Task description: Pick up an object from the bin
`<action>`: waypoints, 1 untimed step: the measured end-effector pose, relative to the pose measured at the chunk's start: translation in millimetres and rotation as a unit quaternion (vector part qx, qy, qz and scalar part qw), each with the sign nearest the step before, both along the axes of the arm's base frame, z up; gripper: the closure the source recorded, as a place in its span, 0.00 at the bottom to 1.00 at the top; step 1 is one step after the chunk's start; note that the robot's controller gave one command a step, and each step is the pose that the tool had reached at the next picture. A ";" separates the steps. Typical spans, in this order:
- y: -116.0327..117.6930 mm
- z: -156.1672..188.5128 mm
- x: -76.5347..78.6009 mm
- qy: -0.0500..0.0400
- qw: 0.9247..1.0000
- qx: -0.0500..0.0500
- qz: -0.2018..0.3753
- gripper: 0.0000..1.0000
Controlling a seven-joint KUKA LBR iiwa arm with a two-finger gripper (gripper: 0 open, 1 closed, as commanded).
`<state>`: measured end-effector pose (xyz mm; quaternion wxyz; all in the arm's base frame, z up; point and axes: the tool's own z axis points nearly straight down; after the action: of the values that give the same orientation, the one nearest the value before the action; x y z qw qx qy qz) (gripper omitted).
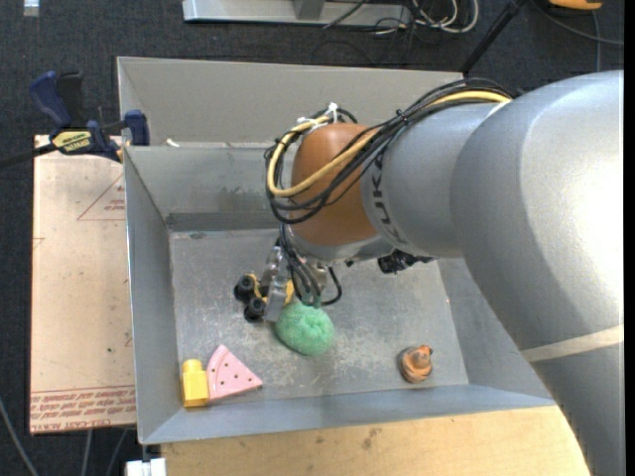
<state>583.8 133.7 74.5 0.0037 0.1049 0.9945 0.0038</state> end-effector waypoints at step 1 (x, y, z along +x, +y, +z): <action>-0.1 0.0 0.0 0.000 1.000 0.000 0.000 1.00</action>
Offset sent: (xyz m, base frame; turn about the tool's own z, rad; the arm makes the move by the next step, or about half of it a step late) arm -0.0115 -0.0051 0.1941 -0.0698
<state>583.8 133.7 74.5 0.0037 0.1051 0.9944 0.0038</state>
